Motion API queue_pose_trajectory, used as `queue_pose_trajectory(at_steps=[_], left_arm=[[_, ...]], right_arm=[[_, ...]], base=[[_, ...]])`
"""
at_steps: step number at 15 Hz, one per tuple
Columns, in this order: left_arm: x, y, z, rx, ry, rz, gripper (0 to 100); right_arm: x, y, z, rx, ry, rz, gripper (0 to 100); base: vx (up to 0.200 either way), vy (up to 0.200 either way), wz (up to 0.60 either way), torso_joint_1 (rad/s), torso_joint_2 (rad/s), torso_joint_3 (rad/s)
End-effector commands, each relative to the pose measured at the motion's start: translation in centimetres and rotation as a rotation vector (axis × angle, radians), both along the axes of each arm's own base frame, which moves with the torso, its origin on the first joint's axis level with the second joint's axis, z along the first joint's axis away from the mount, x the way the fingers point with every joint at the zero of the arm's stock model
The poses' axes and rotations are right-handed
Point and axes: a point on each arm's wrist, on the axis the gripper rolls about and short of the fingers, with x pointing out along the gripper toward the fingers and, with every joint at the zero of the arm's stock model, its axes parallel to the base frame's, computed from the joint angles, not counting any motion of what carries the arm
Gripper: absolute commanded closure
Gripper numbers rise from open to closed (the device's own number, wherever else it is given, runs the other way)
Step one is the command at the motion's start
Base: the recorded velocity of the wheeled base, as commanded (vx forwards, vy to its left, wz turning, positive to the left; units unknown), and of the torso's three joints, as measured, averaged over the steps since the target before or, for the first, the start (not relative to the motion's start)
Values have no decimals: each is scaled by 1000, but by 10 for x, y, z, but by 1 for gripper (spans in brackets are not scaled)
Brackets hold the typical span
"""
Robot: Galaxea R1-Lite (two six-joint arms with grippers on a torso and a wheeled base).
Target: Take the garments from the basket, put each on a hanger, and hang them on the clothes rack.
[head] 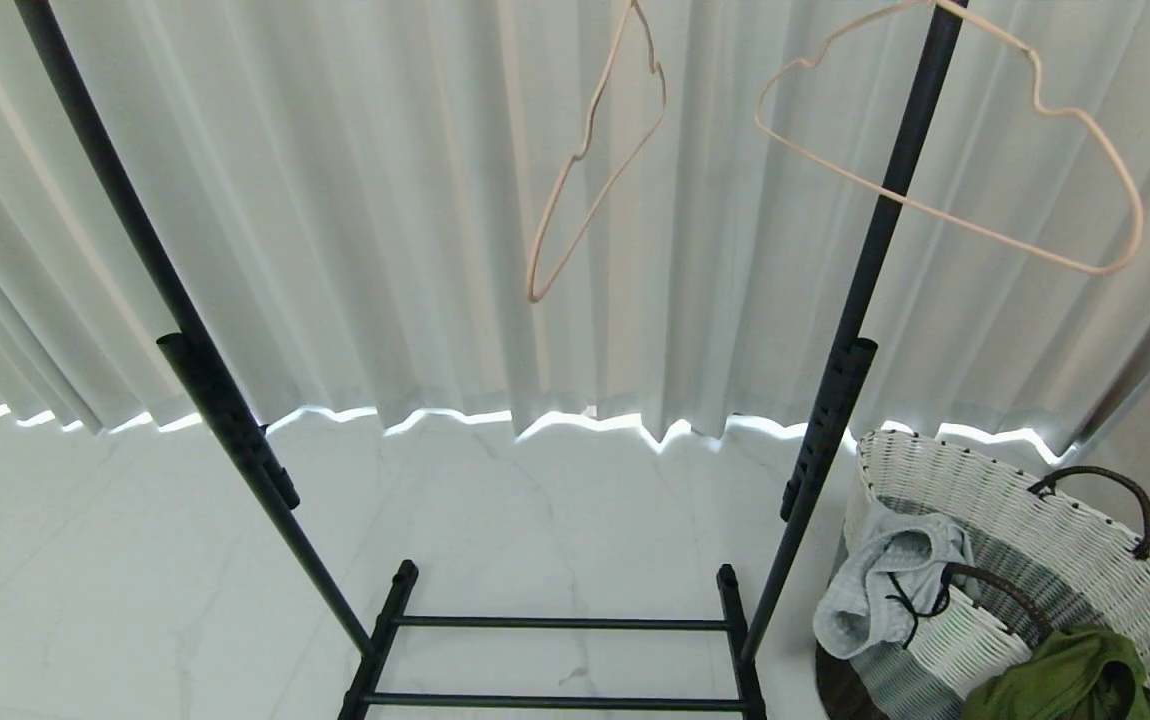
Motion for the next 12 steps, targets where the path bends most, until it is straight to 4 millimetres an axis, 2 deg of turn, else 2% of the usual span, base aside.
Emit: queue_pose_trajectory(at_steps=[1,4,12], left_arm=[[0,0,0,0,0,1,0],[0,0,0,0,0,1,0],[0,0,0,0,0,1,0]], right_arm=[[0,0,0,0,0,1,0],[0,0,0,-5,0,1,0],[0,0,0,-54,-2,10,0]], base=[[0,0,0,-129,452,320],[0,0,0,-74,289,214],[0,0,0,-4,18,12]])
